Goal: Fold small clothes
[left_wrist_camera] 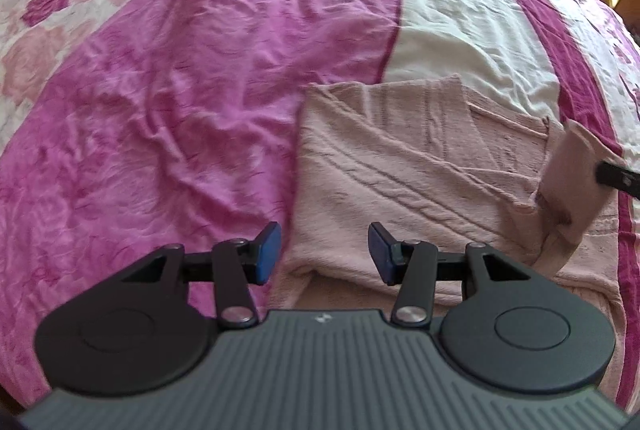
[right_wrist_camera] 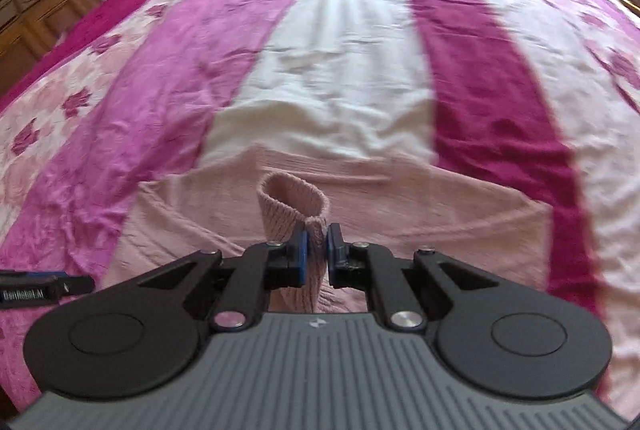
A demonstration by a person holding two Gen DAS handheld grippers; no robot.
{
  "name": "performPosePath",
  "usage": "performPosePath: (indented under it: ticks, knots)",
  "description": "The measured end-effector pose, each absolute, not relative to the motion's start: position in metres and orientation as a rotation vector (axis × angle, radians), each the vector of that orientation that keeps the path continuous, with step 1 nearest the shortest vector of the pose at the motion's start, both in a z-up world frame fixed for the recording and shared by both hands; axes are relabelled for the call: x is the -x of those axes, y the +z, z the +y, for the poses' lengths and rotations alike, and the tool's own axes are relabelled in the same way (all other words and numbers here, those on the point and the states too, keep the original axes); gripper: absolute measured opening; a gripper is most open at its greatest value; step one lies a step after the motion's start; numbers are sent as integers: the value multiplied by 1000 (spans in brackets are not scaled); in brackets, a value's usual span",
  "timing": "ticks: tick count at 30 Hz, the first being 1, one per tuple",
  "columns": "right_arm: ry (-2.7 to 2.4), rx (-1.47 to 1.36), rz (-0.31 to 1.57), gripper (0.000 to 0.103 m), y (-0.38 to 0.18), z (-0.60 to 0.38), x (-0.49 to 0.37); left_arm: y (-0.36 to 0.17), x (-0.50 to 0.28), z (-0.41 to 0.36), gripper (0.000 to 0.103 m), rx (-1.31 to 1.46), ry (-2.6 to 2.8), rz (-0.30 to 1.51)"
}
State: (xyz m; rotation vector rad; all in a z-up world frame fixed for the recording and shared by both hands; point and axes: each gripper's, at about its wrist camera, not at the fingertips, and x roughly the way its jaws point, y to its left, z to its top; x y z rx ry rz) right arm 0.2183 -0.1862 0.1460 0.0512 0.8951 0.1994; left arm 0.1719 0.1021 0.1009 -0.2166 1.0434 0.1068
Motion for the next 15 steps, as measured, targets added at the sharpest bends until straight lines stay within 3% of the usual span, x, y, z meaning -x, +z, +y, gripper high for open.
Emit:
performPosePath:
  ticks: [10,15]
  knots:
    - [-10,-206,999,10,111,-275,-177,82,-184,69,50,179,90,1082]
    - [-57,-244,1180,16,75,-298,-174,73,-188,59,50,135,97,1098]
